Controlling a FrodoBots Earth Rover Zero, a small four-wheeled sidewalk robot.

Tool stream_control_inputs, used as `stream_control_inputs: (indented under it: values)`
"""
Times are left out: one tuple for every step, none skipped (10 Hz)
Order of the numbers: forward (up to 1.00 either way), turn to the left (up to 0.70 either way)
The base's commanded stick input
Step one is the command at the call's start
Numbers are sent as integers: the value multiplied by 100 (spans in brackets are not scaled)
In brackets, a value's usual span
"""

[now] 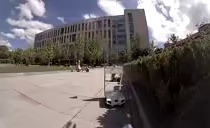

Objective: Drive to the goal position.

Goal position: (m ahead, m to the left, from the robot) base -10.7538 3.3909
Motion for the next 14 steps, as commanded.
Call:
stream_control_inputs:
  values:
    - [0,0]
    - [0,0]
    - [2,0]
    - [4,0]
    - [1,0]
    - [0,0]
    - [0,0]
    - [0,0]
    - [0,0]
    - [0,0]
    - [0,0]
    - [0,0]
    - [0,0]
    - [2,0]
